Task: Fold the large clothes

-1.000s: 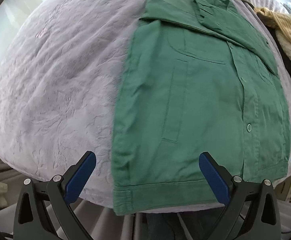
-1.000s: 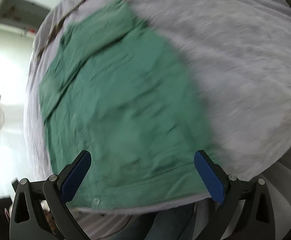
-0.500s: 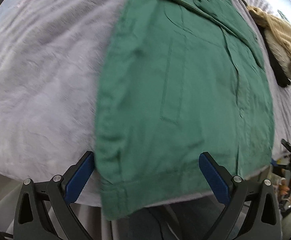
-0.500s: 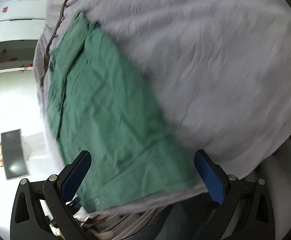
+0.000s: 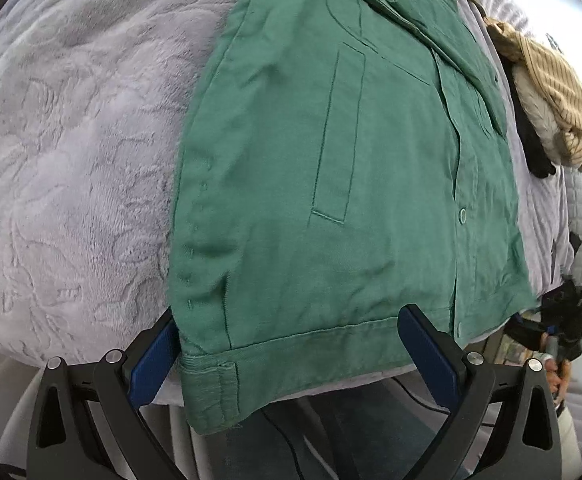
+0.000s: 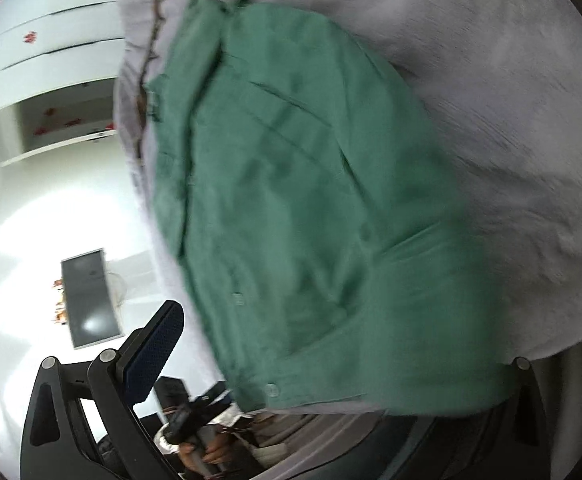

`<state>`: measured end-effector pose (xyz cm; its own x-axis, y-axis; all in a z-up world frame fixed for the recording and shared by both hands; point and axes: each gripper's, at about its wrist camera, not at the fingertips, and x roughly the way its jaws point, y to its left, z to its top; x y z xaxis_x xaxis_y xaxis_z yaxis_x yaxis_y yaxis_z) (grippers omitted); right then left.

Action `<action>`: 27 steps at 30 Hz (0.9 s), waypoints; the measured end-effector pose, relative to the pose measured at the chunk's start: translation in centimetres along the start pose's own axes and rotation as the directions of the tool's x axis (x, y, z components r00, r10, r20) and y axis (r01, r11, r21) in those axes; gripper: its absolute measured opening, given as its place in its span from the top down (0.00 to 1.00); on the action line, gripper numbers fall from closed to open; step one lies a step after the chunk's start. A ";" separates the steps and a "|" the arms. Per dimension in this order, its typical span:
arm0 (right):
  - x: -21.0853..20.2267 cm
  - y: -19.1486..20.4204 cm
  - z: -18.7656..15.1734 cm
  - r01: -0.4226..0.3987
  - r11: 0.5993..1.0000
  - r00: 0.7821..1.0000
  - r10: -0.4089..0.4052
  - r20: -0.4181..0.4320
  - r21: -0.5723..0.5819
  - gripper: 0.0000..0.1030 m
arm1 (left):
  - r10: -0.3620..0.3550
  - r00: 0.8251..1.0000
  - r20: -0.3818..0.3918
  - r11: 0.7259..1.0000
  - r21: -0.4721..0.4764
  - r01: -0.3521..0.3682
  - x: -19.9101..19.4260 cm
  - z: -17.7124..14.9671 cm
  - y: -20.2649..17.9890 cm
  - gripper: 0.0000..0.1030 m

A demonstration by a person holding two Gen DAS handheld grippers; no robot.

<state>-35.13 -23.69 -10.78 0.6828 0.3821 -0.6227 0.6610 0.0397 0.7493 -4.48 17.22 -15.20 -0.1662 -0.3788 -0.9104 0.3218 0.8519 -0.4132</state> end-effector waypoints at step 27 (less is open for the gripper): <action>-1.5 3.3 1.5 -0.117 0.993 0.992 0.117 -0.048 -0.001 0.95 | -0.034 0.999 -0.007 0.999 -0.023 0.034 0.0 -0.3 -3.1 0.86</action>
<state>-33.55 -25.54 -7.69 0.7395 0.4285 -0.5192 0.5763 -0.0044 0.8172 -5.75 14.71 -13.93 -0.1833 -0.4049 -0.8958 0.2947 0.8467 -0.4430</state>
